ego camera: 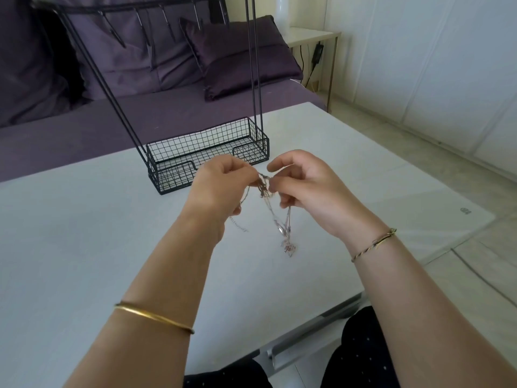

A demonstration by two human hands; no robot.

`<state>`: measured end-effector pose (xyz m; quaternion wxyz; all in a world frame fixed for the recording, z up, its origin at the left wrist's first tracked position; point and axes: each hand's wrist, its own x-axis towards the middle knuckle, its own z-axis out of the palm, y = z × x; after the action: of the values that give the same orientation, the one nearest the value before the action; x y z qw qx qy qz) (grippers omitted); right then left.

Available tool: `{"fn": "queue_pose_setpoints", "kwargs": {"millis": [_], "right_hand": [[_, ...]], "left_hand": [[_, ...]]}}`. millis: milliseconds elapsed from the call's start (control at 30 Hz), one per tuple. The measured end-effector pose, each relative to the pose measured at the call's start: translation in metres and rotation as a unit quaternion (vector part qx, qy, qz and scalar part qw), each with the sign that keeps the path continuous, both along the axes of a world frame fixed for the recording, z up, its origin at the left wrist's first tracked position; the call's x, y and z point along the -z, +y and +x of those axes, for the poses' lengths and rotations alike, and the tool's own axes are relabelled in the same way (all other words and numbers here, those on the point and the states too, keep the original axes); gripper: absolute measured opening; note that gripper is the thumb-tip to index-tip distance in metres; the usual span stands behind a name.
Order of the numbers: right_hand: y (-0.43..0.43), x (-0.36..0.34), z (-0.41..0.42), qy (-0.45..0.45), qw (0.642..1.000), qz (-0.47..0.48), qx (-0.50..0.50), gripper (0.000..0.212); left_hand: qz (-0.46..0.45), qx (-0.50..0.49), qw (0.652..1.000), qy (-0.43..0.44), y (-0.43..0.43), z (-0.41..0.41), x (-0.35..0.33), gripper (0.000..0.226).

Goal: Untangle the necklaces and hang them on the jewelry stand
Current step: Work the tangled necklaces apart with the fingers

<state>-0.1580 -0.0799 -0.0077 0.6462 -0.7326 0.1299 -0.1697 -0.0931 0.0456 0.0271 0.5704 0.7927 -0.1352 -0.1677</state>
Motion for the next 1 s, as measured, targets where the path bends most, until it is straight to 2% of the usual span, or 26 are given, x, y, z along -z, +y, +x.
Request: {"fn": "queue_pose_setpoints", "kwargs": {"millis": [133, 267, 400, 600, 700, 800, 1000], "right_hand": [[-0.007, 0.002, -0.003, 0.051, 0.997, -0.054, 0.008, 0.016], [-0.015, 0.01, -0.007, 0.102, 0.987, -0.109, 0.058, 0.015], [-0.019, 0.012, -0.008, 0.088, 0.99, -0.054, 0.093, 0.015], [-0.025, 0.01, -0.005, 0.006, 0.976, 0.031, 0.215, 0.017], [-0.028, 0.009, -0.003, -0.02, 0.961, 0.084, 0.263, 0.015], [-0.032, 0.012, -0.001, -0.02, 0.95, 0.122, 0.286, 0.016], [-0.031, 0.017, 0.005, 0.035, 0.956, 0.147, 0.252, 0.012]], "left_hand": [[-0.038, -0.064, 0.997, -0.02, 0.002, 0.005, 0.001, 0.015], [-0.057, -0.122, 0.99, -0.04, 0.007, 0.014, 0.004, 0.015], [-0.035, -0.13, 0.99, -0.051, 0.01, 0.014, 0.006, 0.016], [0.037, -0.083, 0.994, -0.055, 0.012, 0.016, 0.007, 0.005], [0.054, -0.048, 0.997, -0.017, 0.013, 0.014, 0.008, 0.007], [0.033, -0.006, 0.998, 0.061, 0.012, 0.012, 0.006, 0.006], [-0.026, 0.048, 0.981, 0.188, 0.007, 0.008, 0.004, 0.013]]}}
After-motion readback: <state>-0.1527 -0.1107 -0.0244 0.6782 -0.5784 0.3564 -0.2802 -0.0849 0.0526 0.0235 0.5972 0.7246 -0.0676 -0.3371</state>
